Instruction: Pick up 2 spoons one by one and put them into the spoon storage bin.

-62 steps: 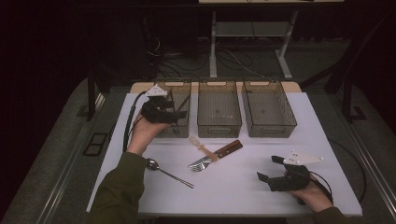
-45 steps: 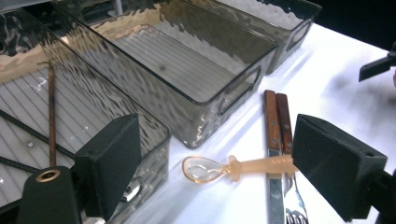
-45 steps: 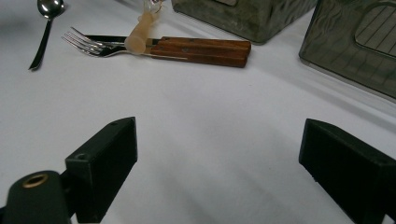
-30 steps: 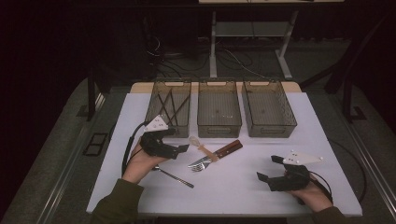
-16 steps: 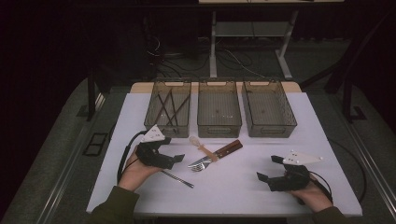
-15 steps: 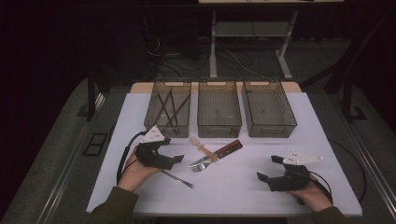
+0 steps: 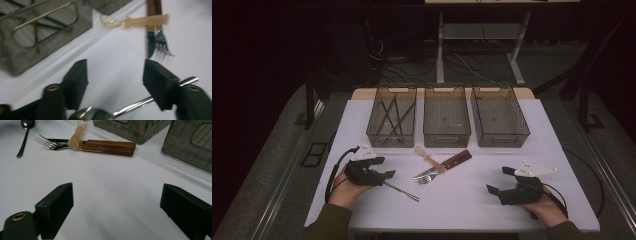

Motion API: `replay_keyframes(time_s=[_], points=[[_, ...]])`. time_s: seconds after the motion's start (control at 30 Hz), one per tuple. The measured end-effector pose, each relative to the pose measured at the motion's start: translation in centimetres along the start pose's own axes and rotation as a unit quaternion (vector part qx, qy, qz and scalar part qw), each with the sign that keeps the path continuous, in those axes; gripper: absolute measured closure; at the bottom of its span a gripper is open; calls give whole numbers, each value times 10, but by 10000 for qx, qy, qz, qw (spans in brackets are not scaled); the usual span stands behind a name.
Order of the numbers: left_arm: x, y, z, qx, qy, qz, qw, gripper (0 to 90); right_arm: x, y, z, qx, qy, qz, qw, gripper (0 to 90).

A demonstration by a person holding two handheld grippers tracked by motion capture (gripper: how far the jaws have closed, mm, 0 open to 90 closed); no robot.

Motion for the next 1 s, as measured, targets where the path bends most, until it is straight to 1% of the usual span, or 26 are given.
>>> replay_keyframes(time_s=[0.03, 0.07, 0.13, 0.2, 0.3, 0.4, 0.47, 0.53, 0.57, 0.6, 0.63, 0.7, 0.77, 0.9, 0.93, 0.97, 1.0], points=[[2, 0, 3, -50, 52, 29, 10000, 423, 0, 0, 0, 1, -6, 3, 10000, 111], [4, 0, 7, -93, 13, 73, 9999, 460, 0, 0, 0, 1, -16, -1, 10000, 111], [6, 0, 13, -172, 54, 113, 9998, 541, -1, 0, 1, 1, -3, -3, 10000, 111], [9, -1, 18, -268, 33, 179, 9995, 616, -1, 0, 1, 12, -1, -1, 10000, 111], [13, -3, 25, -414, -27, 311, 9987, 703, 0, 0, 1, 16, 9, 8, 10000, 111], [17, -7, 30, -487, -60, 475, 9977, 782, 0, 1, 0, 21, -16, -10, 10000, 111], [19, -10, 31, -470, -65, 554, 9973, 830, 0, 1, 1, 28, 12, -1, 10000, 111], [22, -13, 30, -446, -89, 689, 9966, 856, 0, 0, 1, 25, 10, 0, 10000, 111], [23, -14, 29, -446, -96, 720, 9964, 866, 0, 0, 1, 28, 9, 10, 10000, 111], [23, -15, 28, -418, -143, 721, 9964, 872, 0, 0, 1, 29, 12, 20, 10000, 111], [24, -15, 28, -427, -219, 764, 9959, 876, 0, -1, 1, 26, 10, 14, 10000, 111], [24, -16, 27, -441, -194, 803, 9956, 882, 0, -1, 1, 28, 12, 13, 10000, 111], [25, -17, 27, -458, -299, 860, 9948, 885, 0, 0, 1, 31, 2, 28, 10000, 111], [27, -16, 28, -477, -319, 913, 9942, 895, 0, 0, 1, 30, 15, 5, 10000, 111], [27, -16, 27, -488, -267, 936, 9941, 895, 0, 0, 1, 29, 16, 6, 10000, 111], [28, -15, 27, -484, -266, 949, 9940, 895, 0, 0, 1, 28, 14, 6, 10000, 111], [28, -15, 28, -472, -311, 946, 9939, 896, 0, 0, 1, 28, 15, 6, 10000, 111]])
Point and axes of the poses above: each handheld gripper's, and its own axes: y roughly backward along the jaws, x roughly out of its underside, z roughly to its left, the point moved 9 cm from there along -y, roughly forward along the jaws, and after that the axes turned 15 degrees about -x, right-handed, at the moved point
